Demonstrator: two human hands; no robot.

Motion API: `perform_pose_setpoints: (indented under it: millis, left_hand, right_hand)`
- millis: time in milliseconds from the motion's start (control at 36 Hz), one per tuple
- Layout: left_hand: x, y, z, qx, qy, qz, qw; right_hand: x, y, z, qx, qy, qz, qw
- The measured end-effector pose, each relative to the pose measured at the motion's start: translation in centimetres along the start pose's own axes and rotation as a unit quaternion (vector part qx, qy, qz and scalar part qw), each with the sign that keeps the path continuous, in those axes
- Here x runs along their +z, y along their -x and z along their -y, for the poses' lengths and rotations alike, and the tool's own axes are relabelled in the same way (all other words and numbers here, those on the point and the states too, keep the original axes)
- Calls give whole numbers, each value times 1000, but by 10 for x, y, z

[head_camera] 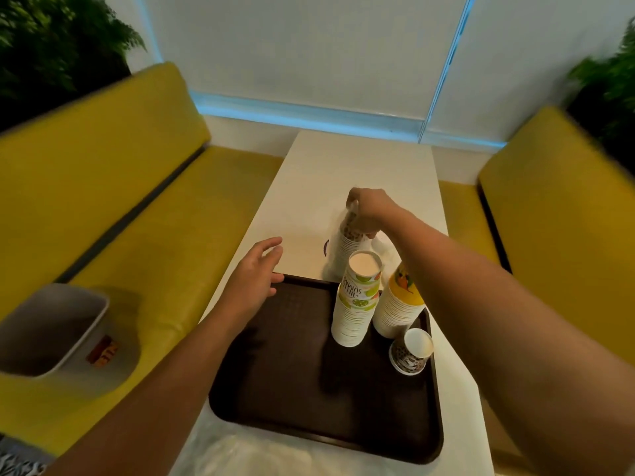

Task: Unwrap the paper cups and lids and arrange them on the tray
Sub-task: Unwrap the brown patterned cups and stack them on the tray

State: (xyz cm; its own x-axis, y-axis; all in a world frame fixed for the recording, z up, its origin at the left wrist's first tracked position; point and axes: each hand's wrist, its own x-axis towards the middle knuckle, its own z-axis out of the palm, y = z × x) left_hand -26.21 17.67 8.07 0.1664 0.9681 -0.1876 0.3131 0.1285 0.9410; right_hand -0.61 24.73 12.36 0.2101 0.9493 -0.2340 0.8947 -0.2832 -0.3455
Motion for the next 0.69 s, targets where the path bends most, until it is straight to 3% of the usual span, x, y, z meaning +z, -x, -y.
perform_pose_setpoints:
  millis: [167,306,361,444,583,611,694]
  left_hand:
    - [0,14,-12,-8,9,-6,1000]
    - [0,32,-38,-2,47,-47,998]
    - [1,43,-52,10,74,-62,995]
    - [3,60,-77,33,131,-64,989]
    - [3,105,-117,51,278,32,959]
    - [2,113,-120,59,298,53,951]
    - [5,142,-119,88,326,76,938]
  right_hand:
    - [-30,36,-7,-5,-122,-92,988]
    - [-65,110,-11,-10,-308,-230,923]
    - [-70,149,-13,-24,-413,-256,874]
    - [-59,206,-18,-59,-595,-252,761]
    - [-6,290,-24,-71,-816,-148,554]
    - [7,301,-25,-74,-828,-120,543]
    - [42,331,-32,-78,-797,-65,595]
